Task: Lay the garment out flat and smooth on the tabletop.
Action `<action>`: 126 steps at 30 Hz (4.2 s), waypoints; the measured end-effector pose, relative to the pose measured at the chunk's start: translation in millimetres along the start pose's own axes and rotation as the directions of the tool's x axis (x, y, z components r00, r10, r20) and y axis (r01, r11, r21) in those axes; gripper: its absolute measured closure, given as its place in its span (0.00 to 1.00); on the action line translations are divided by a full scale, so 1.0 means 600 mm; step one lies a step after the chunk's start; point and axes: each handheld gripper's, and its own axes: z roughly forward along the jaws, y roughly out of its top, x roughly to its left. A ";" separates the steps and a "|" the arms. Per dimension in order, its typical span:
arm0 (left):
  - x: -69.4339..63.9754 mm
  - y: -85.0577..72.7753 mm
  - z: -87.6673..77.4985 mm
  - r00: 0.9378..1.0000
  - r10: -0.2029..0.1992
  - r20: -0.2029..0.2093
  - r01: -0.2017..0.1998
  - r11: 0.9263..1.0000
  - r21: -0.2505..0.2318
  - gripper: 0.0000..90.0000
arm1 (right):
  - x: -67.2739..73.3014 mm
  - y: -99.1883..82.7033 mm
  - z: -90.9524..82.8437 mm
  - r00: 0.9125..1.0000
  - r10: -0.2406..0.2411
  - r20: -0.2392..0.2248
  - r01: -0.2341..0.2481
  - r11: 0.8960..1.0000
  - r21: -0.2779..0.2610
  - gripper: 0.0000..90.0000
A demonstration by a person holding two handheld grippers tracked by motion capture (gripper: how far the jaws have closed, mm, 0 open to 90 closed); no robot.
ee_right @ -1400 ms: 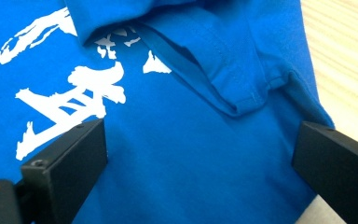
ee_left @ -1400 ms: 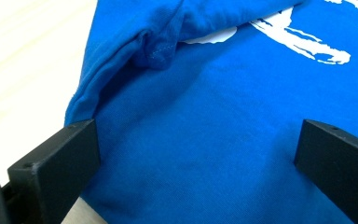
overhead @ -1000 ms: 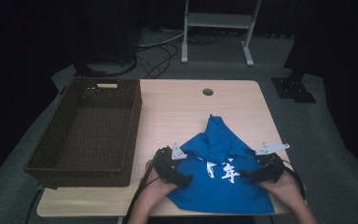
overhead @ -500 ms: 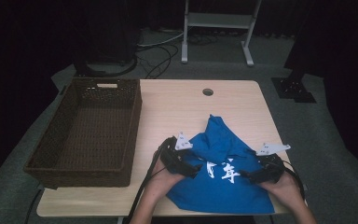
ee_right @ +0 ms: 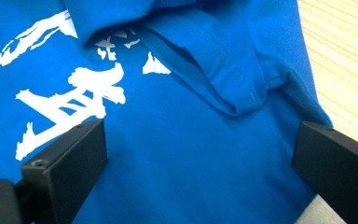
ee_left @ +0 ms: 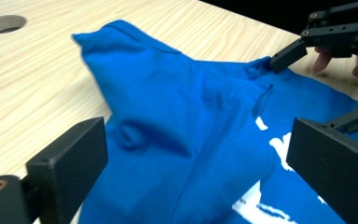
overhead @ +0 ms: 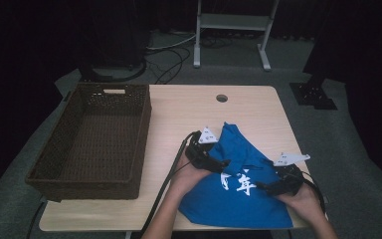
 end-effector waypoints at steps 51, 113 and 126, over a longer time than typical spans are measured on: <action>-0.029 0.026 0.114 0.998 -0.009 0.064 0.004 0.997 0.078 0.97 | 0.000 -0.001 0.000 1.000 -0.002 0.000 0.002 1.000 -0.002 0.03; 0.239 0.044 0.009 0.963 -0.142 -0.227 0.141 0.990 -0.024 0.97 | -0.001 -0.001 -0.001 1.000 -0.006 -0.001 0.006 1.000 -0.004 0.03; 0.277 0.039 0.031 0.955 -0.160 -0.249 0.162 0.987 -0.013 0.92 | -0.001 -0.001 0.000 1.000 -0.007 -0.003 0.007 1.000 -0.005 0.03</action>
